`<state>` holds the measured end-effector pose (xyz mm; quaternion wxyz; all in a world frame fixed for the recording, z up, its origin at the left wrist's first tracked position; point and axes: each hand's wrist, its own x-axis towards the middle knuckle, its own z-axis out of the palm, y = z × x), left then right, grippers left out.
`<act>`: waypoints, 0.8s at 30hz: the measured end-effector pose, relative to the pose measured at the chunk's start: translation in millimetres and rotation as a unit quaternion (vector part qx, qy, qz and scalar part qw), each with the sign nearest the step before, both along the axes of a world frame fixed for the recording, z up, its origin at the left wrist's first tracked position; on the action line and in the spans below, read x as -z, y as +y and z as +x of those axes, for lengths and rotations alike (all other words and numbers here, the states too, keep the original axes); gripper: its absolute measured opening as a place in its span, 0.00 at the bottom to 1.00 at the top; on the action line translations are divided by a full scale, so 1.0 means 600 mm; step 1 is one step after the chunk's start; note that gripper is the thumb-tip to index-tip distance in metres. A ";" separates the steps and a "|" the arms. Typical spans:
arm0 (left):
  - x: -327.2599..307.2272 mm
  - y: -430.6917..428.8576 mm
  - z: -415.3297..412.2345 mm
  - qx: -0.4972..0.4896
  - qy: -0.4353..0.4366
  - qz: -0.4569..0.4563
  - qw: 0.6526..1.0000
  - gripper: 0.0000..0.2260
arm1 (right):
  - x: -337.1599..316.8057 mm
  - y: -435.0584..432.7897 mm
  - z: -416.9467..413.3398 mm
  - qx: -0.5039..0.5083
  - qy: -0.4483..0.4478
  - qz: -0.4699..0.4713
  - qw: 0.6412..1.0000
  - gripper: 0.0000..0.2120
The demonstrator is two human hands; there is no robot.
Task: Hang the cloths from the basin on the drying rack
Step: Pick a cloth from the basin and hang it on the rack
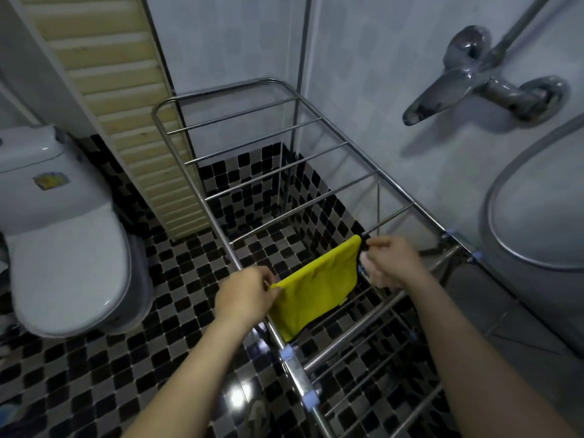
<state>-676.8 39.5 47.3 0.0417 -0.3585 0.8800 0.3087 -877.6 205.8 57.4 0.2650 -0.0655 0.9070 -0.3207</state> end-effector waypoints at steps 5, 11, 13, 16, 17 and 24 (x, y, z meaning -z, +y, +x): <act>0.001 -0.006 0.002 -0.013 0.037 0.000 0.999 0.07 | 0.050 -0.028 -0.006 0.034 -0.019 -0.065 0.997 0.24; 0.006 -0.007 0.015 -0.115 0.138 0.065 0.982 0.07 | 0.050 -0.023 -0.025 0.076 0.034 -0.102 0.991 0.10; 0.010 -0.011 0.019 -0.153 0.182 0.072 0.969 0.06 | 0.033 -0.024 -0.042 0.108 0.056 -0.137 0.983 0.12; 0.016 -0.015 0.018 -0.131 0.174 0.029 0.976 0.05 | 0.020 -0.030 -0.063 0.085 0.091 -0.115 0.986 0.11; 0.019 -0.017 0.017 -0.105 0.158 -0.004 0.982 0.05 | 0.020 -0.033 -0.065 0.067 0.107 -0.095 0.987 0.10; 0.020 -0.013 0.021 0.004 0.036 -0.064 0.997 0.10 | 0.052 -0.036 -0.056 0.010 0.150 -0.025 0.988 0.06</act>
